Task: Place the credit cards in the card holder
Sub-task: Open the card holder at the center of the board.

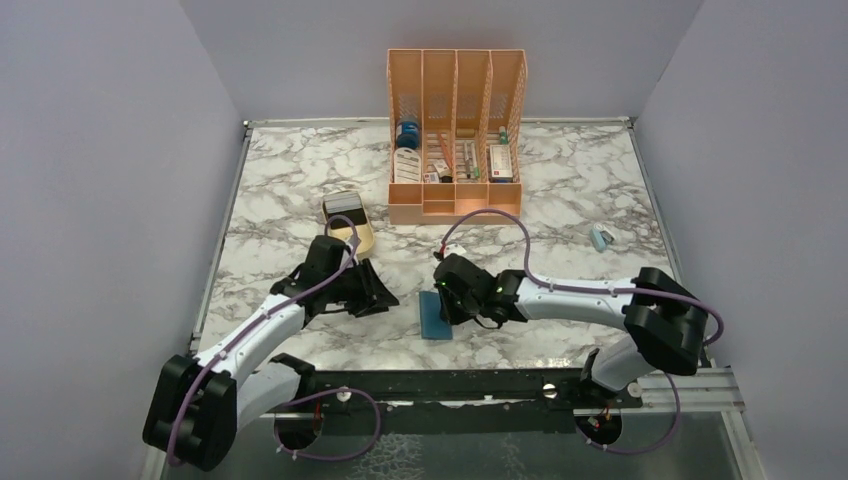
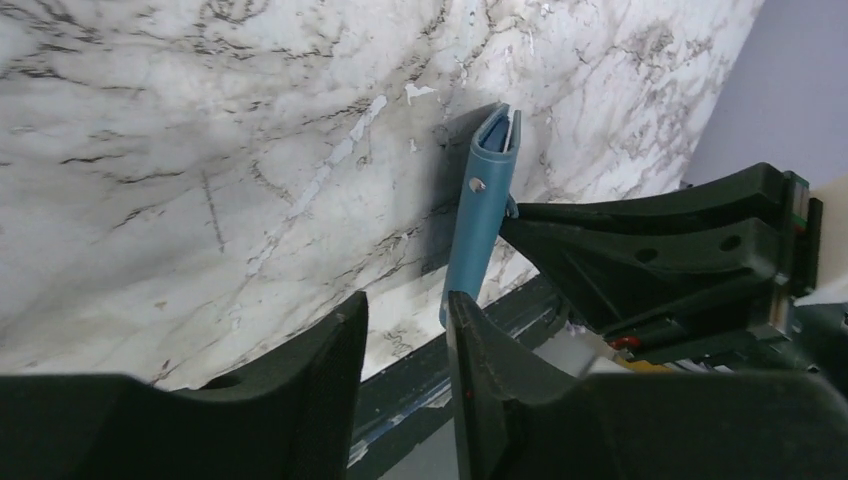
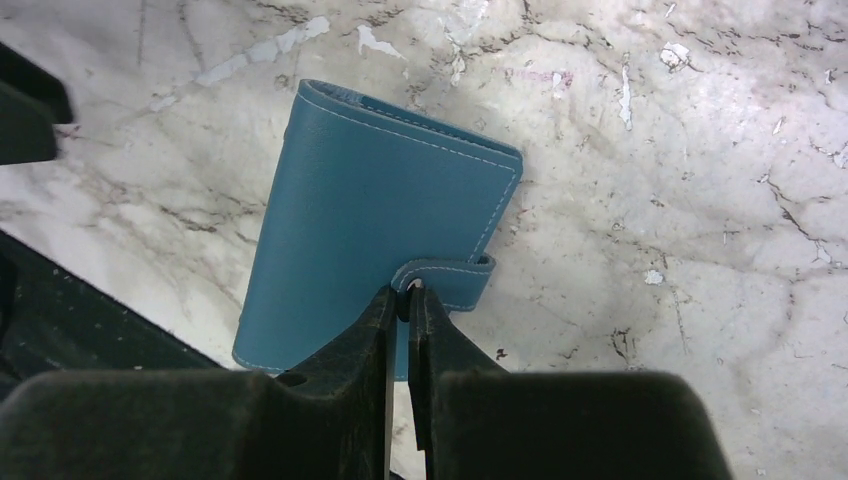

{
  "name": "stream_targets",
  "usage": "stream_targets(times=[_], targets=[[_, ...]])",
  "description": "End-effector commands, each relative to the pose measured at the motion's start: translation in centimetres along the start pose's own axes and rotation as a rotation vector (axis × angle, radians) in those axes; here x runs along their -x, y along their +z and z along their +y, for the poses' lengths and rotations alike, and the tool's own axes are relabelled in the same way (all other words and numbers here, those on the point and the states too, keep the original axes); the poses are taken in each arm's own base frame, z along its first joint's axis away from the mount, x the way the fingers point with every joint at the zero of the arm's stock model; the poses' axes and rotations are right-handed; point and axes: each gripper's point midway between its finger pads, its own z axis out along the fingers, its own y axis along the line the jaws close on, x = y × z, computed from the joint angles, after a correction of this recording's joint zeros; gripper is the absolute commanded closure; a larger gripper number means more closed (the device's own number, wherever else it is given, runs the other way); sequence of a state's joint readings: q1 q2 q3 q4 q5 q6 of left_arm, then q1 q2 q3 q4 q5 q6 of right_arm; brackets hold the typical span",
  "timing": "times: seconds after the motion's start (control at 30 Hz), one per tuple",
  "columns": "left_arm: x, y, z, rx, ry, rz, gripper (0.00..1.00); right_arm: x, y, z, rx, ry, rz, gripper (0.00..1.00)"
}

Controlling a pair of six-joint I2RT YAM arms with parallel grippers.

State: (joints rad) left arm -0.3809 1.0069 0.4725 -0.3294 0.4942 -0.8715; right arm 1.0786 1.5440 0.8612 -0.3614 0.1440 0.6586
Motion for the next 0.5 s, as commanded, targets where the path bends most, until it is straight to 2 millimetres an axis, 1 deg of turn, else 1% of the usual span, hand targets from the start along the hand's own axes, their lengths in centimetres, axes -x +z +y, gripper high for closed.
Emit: stream_targets(times=[0.0, 0.07, 0.13, 0.2, 0.4, 0.47], targets=[[-0.4, 0.8, -2.7, -0.160, -0.039, 0.049, 0.60, 2.3, -1.3, 2.2, 0.138, 0.003, -0.122, 0.99], [-0.5, 1.2, -3.0, -0.169, -0.042, 0.070, 0.56, 2.3, -1.4, 2.5, 0.159, -0.002, -0.128, 0.99], [-0.6, 1.4, -3.6, -0.182, -0.023, 0.078, 0.49, 2.3, -1.6, 2.8, 0.182, -0.003, -0.131, 0.99], [-0.7, 1.6, -4.3, -0.207, -0.007, 0.091, 0.45, 2.4, -1.7, 3.0, 0.194, 0.002, -0.139, 0.99], [-1.5, 2.2, -5.9, -0.262, 0.017, 0.134, 0.36, 2.5, -1.8, 3.1, 0.206, 0.010, -0.154, 0.99], [-1.7, 2.5, -6.1, -0.259, 0.031, 0.136, 0.33, 2.5, -1.7, 3.1, 0.204, 0.013, -0.153, 0.99]])
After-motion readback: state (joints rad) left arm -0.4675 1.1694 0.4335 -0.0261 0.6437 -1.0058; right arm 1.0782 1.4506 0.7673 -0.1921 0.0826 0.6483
